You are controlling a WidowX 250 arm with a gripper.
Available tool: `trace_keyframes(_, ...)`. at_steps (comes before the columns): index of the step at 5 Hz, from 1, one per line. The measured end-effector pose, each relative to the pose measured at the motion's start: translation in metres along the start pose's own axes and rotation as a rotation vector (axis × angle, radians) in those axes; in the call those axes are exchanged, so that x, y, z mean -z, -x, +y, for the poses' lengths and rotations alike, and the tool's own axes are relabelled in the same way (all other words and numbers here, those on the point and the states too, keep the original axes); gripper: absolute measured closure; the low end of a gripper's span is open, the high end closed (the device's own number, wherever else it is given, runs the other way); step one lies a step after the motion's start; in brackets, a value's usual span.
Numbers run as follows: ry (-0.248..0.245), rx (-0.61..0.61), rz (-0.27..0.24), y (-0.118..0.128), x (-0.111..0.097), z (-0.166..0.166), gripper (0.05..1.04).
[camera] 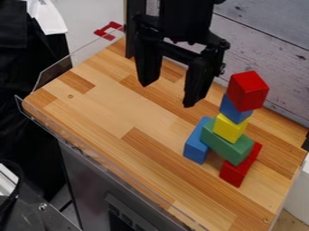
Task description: Move the red cub from the tower to the table
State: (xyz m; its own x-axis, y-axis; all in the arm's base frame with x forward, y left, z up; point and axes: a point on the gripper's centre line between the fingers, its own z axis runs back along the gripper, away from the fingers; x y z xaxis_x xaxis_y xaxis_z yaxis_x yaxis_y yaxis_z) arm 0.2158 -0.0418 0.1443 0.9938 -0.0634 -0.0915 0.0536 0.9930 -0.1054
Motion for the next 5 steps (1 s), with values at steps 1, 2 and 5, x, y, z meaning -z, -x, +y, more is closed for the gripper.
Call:
trace_keyframes(1,-0.001,-0.006,0.024,0.001,0.006,0.001,0.083)
trace_keyframes(2,-0.032,0.007,0.007,-0.003,-0.008,-0.005,0.083)
trace_keyframes(5,-0.101,0.158,-0.064,-0.023,-0.036,-0.040,0.083)
